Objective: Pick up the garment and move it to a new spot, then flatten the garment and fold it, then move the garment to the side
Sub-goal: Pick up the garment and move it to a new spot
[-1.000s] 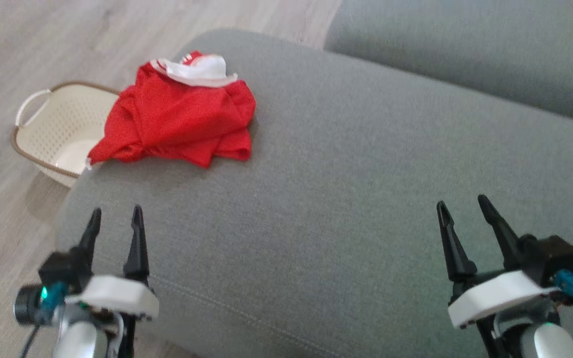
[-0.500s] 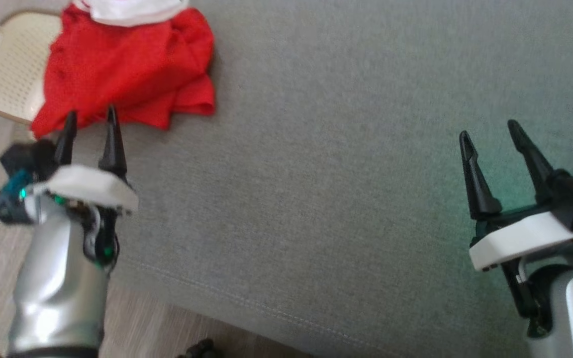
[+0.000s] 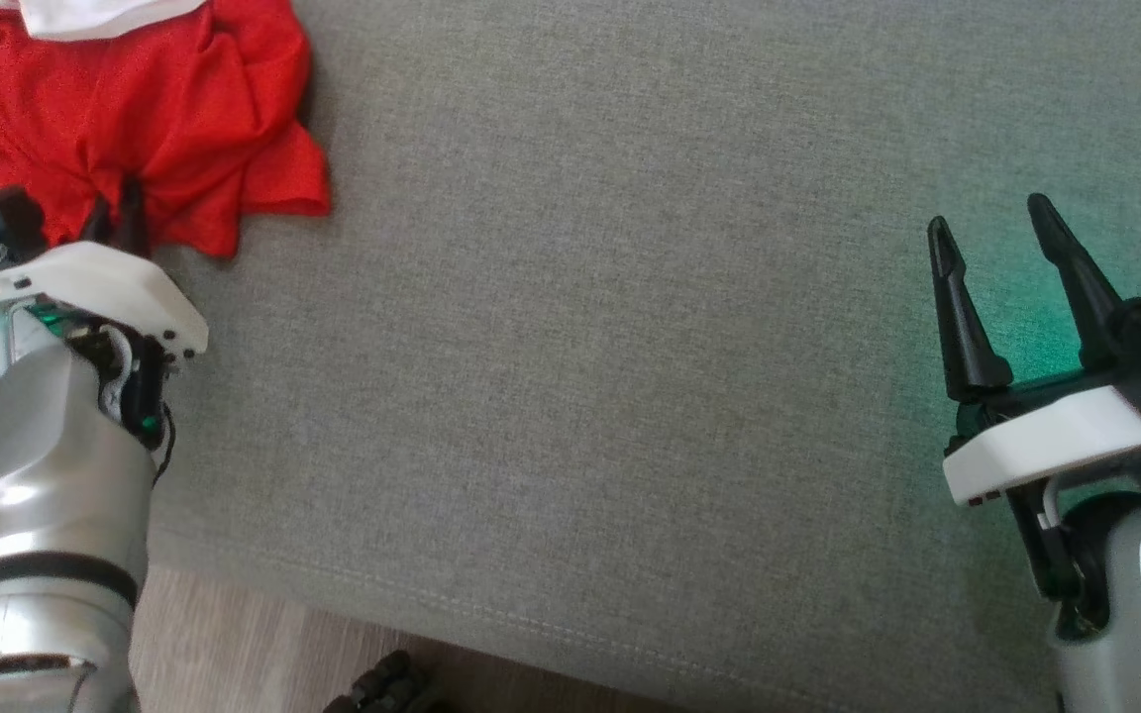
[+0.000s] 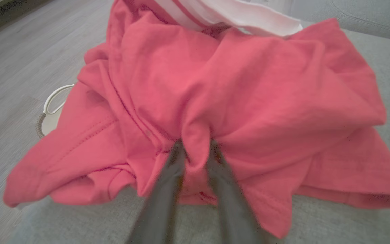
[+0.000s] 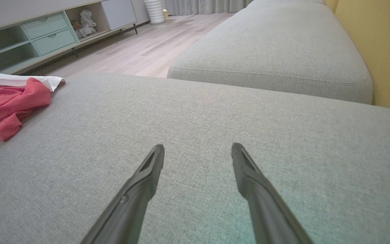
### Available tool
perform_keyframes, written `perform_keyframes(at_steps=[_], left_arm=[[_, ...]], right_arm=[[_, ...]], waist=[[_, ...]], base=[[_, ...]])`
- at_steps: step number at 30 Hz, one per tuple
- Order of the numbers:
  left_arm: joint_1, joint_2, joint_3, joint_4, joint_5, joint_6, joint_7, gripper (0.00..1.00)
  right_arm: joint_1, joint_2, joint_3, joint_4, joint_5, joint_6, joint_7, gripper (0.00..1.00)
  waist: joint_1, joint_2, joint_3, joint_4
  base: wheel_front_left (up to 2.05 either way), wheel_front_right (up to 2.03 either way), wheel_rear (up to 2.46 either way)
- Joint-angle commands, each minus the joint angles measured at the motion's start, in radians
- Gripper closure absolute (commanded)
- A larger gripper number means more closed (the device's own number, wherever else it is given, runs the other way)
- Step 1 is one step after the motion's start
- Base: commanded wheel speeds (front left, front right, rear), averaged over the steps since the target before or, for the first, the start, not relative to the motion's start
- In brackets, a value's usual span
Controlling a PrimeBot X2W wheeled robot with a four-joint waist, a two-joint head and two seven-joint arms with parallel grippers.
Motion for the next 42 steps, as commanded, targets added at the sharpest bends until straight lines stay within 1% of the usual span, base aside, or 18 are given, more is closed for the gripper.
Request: perform_keyframes(at_steps=[1,4,6,9,11,13,18,21,24,29,30,34,38,42], left_arm=[[-0.028,0.067,0.016,0.005,-0.004,-0.004,-0.007,1.00],[-0.048,0.078,0.004,0.027,0.004,-0.007,-0.010,1.00],[-0.054,0.090,0.002,-0.003,0.015,0.003,-0.012,1.00],[-0.024,0.100,0.026,-0.144,0.023,0.030,-0.013,1.00],[0.022,0.095,0.045,-0.251,0.033,0.051,-0.013,1.00],[0.074,0.091,0.063,-0.348,0.041,0.060,-0.013,1.00],[0.199,0.074,0.104,-0.560,0.055,0.067,-0.013,1.00],[0.284,0.058,0.112,-0.690,0.068,0.064,-0.013,1.00],[0.386,0.037,0.108,-0.819,0.084,0.070,-0.013,1.00],[0.573,0.001,0.072,-1.025,0.111,0.090,0.002,1.00],[0.573,0.001,0.072,-1.025,0.111,0.090,0.002,1.00],[0.711,-0.036,0.032,-1.167,0.119,0.104,0.044,1.00],[0.796,-0.069,-0.018,-1.258,0.122,0.112,0.077,1.00],[0.811,-0.091,-0.094,-1.296,0.121,0.093,0.094,1.00]], right_arm=[[-0.018,0.008,0.023,-0.032,0.008,0.008,-0.007,0.00],[-0.015,0.014,0.017,-0.023,0.013,0.008,-0.015,0.00],[-0.012,0.018,0.015,-0.015,0.016,0.008,-0.021,0.00],[-0.005,0.025,0.009,0.000,0.025,0.008,-0.032,0.00],[0.003,0.030,0.002,0.010,0.030,0.008,-0.042,0.00],[0.013,0.036,-0.005,0.021,0.038,0.008,-0.052,0.00],[0.043,0.048,-0.016,0.046,0.056,0.008,-0.077,0.00],[0.067,0.053,-0.025,0.055,0.066,0.008,-0.089,0.00],[0.095,0.056,-0.032,0.061,0.075,0.008,-0.100,0.00],[0.137,0.058,-0.033,0.069,0.089,0.008,-0.112,0.00],[0.137,0.058,-0.033,0.069,0.089,0.008,-0.112,0.00],[0.156,0.058,-0.023,0.072,0.103,0.008,-0.118,0.00],[0.162,0.059,-0.019,0.067,0.105,0.008,-0.117,0.00],[0.159,0.059,-0.013,0.060,0.106,0.008,-0.108,0.00]], waist=[[-0.0001,0.0000,-0.005,0.002],[-0.0001,0.0000,-0.018,0.009],[-0.0001,0.0000,-0.033,0.014],[-0.0001,0.0000,-0.067,0.022],[-0.0001,0.0000,-0.098,0.026],[-0.0001,0.0000,-0.131,0.029],[-0.0001,0.0000,-0.218,0.026],[-0.0001,0.0000,-0.268,0.017],[-0.0001,0.0000,-0.316,0.001],[-0.0001,0.0000,-0.381,-0.035],[-0.0001,0.0000,-0.381,-0.035],[-0.0001,0.0000,-0.413,-0.078],[-0.0001,0.0000,-0.428,-0.127],[-0.0001,0.0000,-0.422,-0.191]], base=[[0.00,0.00,0.00],[0.00,0.00,0.00],[0.00,0.00,0.00],[0.00,0.00,0.00],[0.00,0.00,0.00],[0.00,0.00,0.00],[0.00,0.00,0.00],[0.00,0.00,0.00],[0.00,0.00,0.00],[0.00,0.00,0.00],[0.00,0.00,0.00],[0.00,0.00,0.00],[0.00,0.00,0.00],[0.00,0.00,0.00]])
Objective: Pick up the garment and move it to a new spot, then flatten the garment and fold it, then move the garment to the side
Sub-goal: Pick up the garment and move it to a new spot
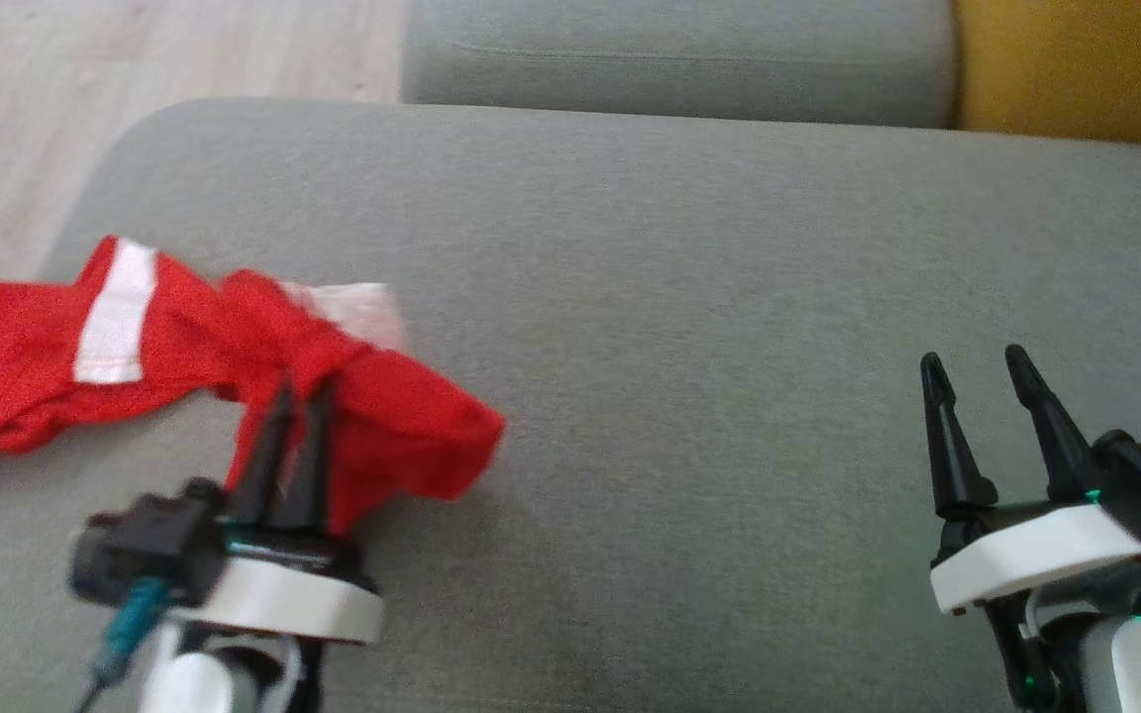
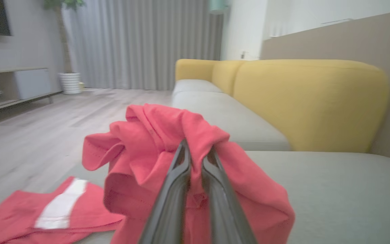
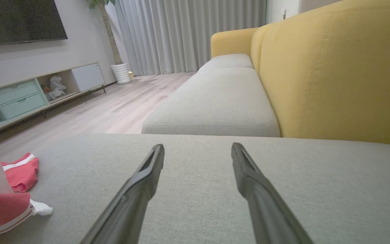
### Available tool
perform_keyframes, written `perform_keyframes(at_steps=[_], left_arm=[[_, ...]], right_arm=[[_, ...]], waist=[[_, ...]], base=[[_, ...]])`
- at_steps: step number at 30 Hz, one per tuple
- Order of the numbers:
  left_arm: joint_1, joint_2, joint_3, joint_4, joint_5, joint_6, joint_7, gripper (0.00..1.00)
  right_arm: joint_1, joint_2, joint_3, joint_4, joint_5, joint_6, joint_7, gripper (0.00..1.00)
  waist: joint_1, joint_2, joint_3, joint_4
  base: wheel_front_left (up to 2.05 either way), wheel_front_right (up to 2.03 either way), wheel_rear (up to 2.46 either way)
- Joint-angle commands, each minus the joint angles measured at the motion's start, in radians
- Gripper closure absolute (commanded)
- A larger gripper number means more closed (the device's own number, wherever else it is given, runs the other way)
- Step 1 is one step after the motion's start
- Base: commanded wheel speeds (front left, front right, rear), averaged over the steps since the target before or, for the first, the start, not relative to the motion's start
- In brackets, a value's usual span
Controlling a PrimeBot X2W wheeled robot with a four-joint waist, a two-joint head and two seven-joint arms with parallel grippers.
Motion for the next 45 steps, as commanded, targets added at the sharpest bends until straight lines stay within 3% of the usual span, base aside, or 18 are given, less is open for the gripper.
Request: perform_keyframes(at_steps=[1,8,15,26,27,28,29,37,45], left_arm=[[-0.052,-0.007,-0.002,-0.041,0.007,-0.012,0.001,1.00],[-0.200,-0.037,-0.180,0.063,0.006,-0.066,-0.003,1.00],[-0.382,-0.046,-0.318,0.241,0.021,-0.092,-0.015,1.00],[-0.532,-0.048,-0.455,0.582,0.008,-0.113,-0.024,1.00],[-0.537,-0.049,-0.463,0.597,0.002,-0.113,-0.031,0.75],[-0.541,-0.049,-0.471,0.607,-0.005,-0.114,-0.038,0.24],[-0.543,-0.049,-0.480,0.615,-0.011,-0.114,-0.045,0.00],[-0.509,-0.049,-0.477,0.563,-0.048,-0.068,-0.098,0.00],[-0.399,-0.002,-0.315,0.415,-0.097,0.037,-0.108,0.00]], right_arm=[[-0.024,-0.004,0.026,-0.042,-0.001,0.008,0.002,0.00],[-0.052,-0.004,0.033,-0.048,0.002,0.008,0.003,0.00],[-0.090,-0.004,0.041,-0.046,0.012,0.008,-0.020,0.00],[-0.127,-0.004,0.049,-0.005,0.042,0.008,-0.082,0.00],[-0.129,-0.004,0.050,-0.001,0.043,0.008,-0.086,0.00],[-0.130,-0.004,0.050,0.004,0.044,0.008,-0.088,0.00],[-0.130,-0.004,0.049,0.008,0.045,0.008,-0.091,0.00],[-0.122,-0.004,0.047,0.022,0.035,0.008,-0.090,0.00],[-0.104,-0.004,0.045,0.018,0.001,0.008,-0.065,0.00]], waist=[[0.0001,0.0000,0.004,-0.056],[0.0001,0.0000,0.062,-0.219],[0.0001,0.0000,0.156,-0.360],[0.0001,0.0000,0.243,-0.421],[0.0001,0.0000,0.242,-0.420],[0.0001,0.0000,0.240,-0.416],[0.0001,0.0000,0.236,-0.411],[0.0001,0.0000,0.180,-0.350],[0.0001,0.0000,0.103,-0.248]], base=[[0.00,0.00,0.00],[0.00,0.00,0.00],[0.00,0.00,0.00],[0.00,0.00,0.00],[0.00,0.00,0.00],[0.00,0.00,0.00],[0.00,0.00,0.00],[0.00,0.00,0.00],[0.00,0.00,0.00]])
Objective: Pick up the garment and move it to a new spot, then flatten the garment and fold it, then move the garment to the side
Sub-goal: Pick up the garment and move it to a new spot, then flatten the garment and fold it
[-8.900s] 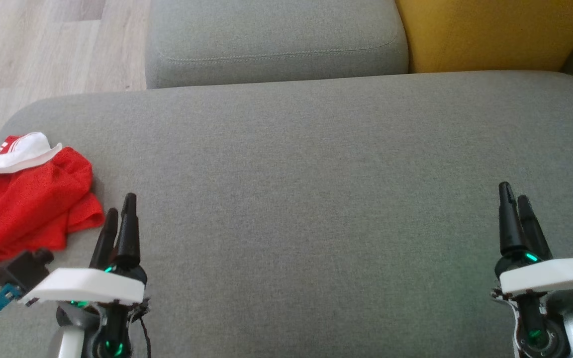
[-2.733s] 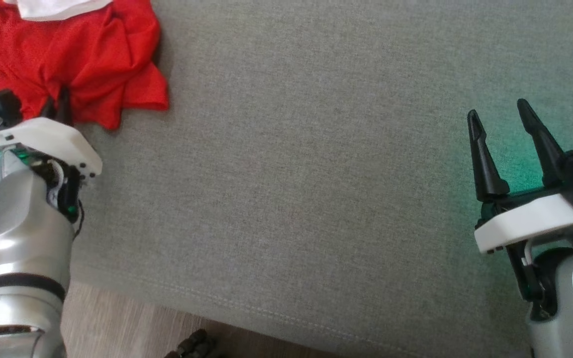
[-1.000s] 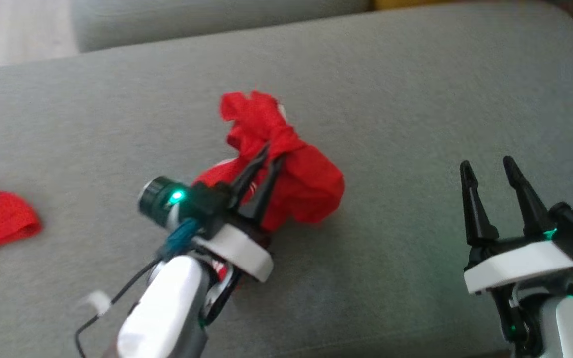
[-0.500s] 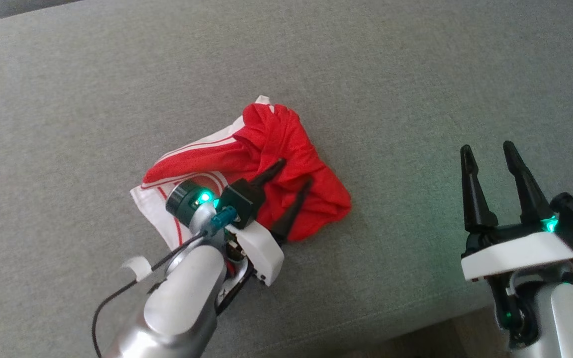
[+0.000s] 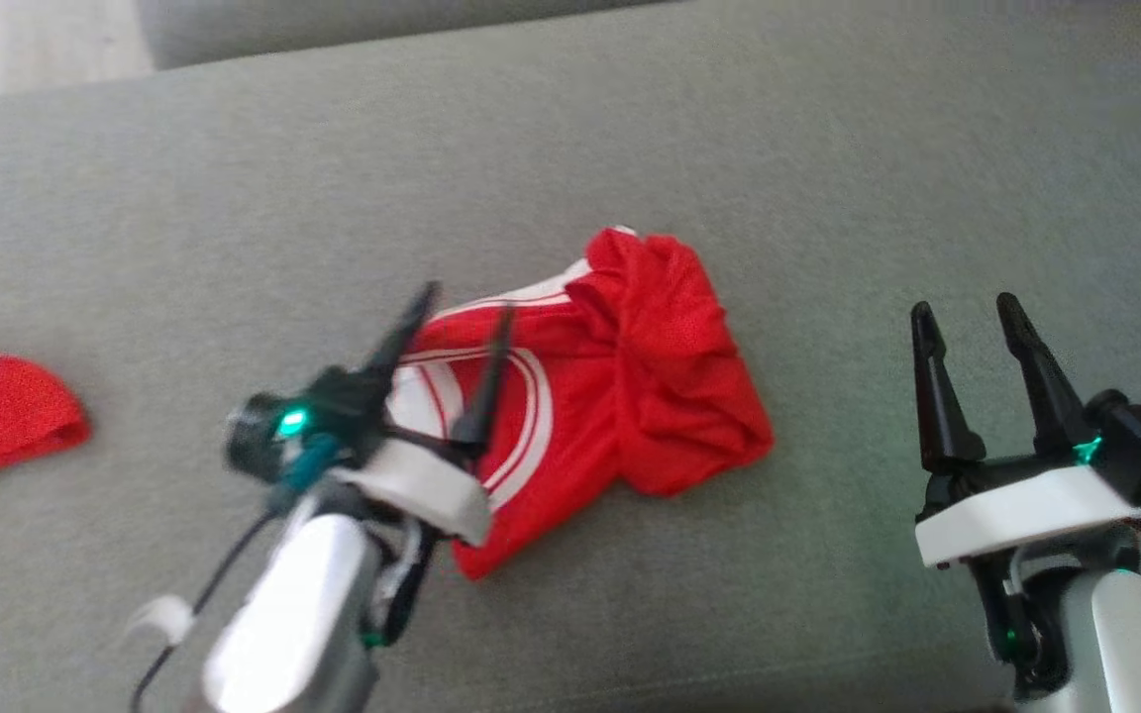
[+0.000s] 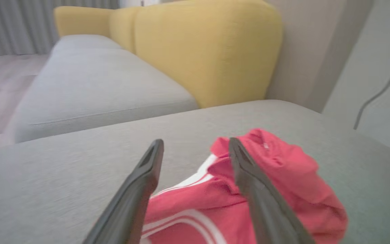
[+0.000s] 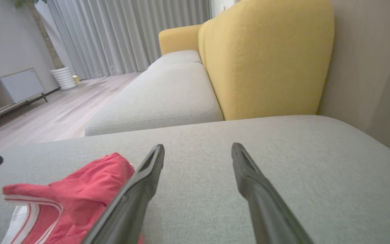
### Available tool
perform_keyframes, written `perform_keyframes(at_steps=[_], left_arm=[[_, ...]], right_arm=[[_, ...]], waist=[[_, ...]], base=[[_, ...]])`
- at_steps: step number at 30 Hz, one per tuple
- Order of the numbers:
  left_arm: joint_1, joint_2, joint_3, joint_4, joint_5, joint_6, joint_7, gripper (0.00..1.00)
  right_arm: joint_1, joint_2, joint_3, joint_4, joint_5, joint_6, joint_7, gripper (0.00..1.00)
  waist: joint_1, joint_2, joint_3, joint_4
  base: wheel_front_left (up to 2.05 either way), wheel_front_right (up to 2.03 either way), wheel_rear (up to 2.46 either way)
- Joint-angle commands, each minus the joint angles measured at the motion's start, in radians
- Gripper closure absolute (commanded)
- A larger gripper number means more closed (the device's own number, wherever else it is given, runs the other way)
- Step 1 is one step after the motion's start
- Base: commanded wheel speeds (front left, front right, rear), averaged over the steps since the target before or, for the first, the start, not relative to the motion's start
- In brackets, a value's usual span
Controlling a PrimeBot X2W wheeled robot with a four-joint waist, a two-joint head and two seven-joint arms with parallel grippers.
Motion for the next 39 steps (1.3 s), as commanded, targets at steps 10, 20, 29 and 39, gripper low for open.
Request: perform_keyframes(at_steps=[10,20,29,39], left_arm=[[0.114,0.094,0.216,-0.117,-0.033,0.050,-0.012,0.00],[0.253,0.131,0.252,-0.157,-0.035,0.050,-0.012,0.00],[0.318,0.153,0.237,-0.203,-0.015,0.072,0.003,0.00],[0.337,0.158,0.232,-0.229,-0.015,0.088,0.015,0.00]], right_arm=[[0.020,-0.005,0.034,-0.030,-0.016,0.008,0.023,0.00],[0.082,-0.005,0.035,-0.031,-0.026,0.008,0.041,0.00],[0.137,-0.005,0.030,-0.047,-0.037,0.008,0.054,0.00],[0.156,-0.005,0.028,-0.063,-0.039,0.008,0.065,0.00]], waist=[[0.0000,0.0000,-0.104,0.124],[0.0000,0.0000,-0.176,0.147],[0.0000,0.0000,-0.203,0.135],[0.0000,0.0000,-0.208,0.131]], base=[[0.00,0.00,0.00],[0.00,0.00,0.00],[0.00,0.00,0.00],[0.00,0.00,0.00]])
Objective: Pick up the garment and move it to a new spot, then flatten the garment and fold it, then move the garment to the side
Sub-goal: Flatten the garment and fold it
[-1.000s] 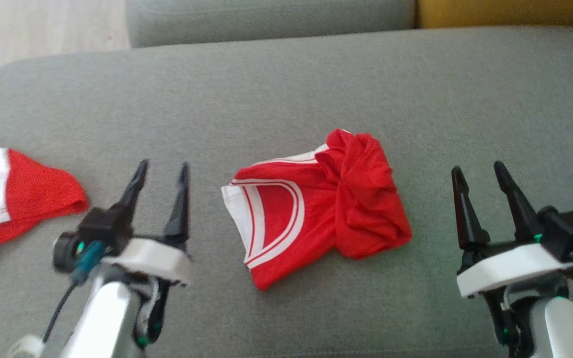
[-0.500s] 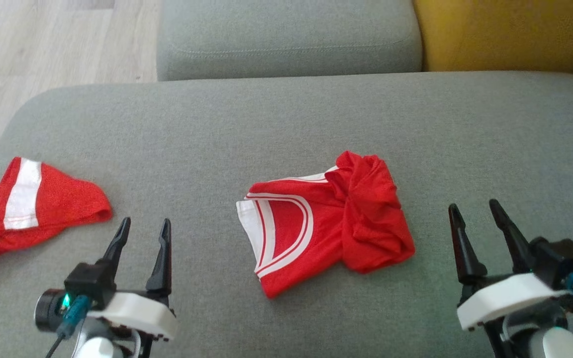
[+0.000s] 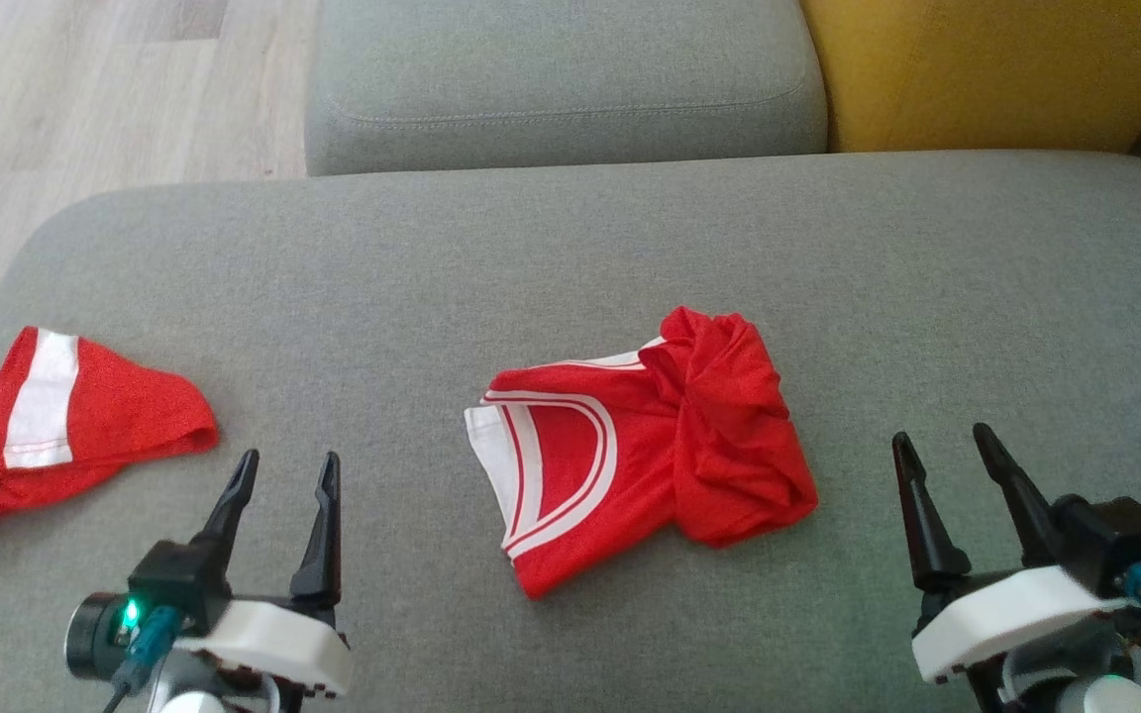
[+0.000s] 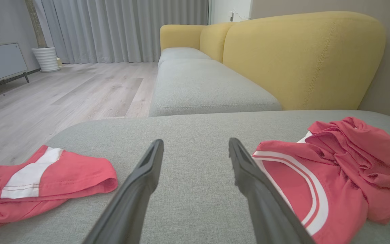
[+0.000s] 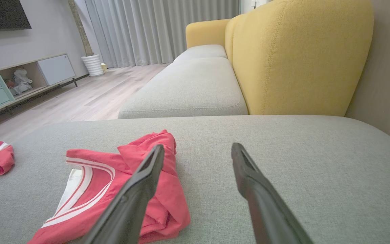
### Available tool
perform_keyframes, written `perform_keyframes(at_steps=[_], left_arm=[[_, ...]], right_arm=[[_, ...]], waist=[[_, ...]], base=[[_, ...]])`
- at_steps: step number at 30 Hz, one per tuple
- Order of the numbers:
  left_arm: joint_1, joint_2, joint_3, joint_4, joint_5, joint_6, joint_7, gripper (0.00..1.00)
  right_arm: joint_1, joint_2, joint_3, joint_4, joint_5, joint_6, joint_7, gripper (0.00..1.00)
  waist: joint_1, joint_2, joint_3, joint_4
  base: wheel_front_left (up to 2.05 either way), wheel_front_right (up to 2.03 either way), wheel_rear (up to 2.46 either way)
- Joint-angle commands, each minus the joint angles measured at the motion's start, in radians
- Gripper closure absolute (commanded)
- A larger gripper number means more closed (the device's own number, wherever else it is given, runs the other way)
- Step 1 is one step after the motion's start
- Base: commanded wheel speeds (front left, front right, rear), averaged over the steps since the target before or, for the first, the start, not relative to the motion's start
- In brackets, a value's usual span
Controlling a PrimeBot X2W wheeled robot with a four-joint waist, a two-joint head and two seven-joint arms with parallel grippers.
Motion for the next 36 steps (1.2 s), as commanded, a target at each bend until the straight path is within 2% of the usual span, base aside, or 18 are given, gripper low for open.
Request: perform_keyframes(at_steps=[1,18,23,29,36], left_arm=[[-0.036,0.022,0.031,-0.037,0.007,0.008,0.001,0.00],[-0.043,0.029,0.023,-0.028,-0.001,0.020,0.000,0.00],[-0.052,0.027,0.014,-0.033,-0.001,0.018,-0.002,0.00],[-0.097,0.018,-0.006,-0.036,0.006,0.010,-0.003,0.00],[-0.149,0.015,-0.002,-0.035,0.007,0.006,-0.012,0.00]], right_arm=[[-0.029,-0.005,0.022,-0.043,-0.005,0.008,0.002,0.00],[-0.030,-0.005,0.025,-0.050,-0.006,0.008,0.012,0.00],[-0.037,-0.005,0.095,-0.031,-0.033,0.008,0.037,0.00],[-0.049,-0.012,0.231,0.075,-0.054,0.008,0.066,0.00],[-0.114,-0.026,0.279,0.222,-0.100,0.008,0.034,0.00]], waist=[[0.0000,0.0000,0.001,-0.001],[0.0000,0.0000,0.009,-0.003],[0.0000,0.0000,0.019,0.006],[0.0000,0.0000,0.061,0.041],[0.0000,0.0000,0.124,0.078]], base=[[0.00,0.00,0.00],[0.00,0.00,0.00],[0.00,0.00,0.00],[0.00,0.00,0.00],[0.00,0.00,0.00]])
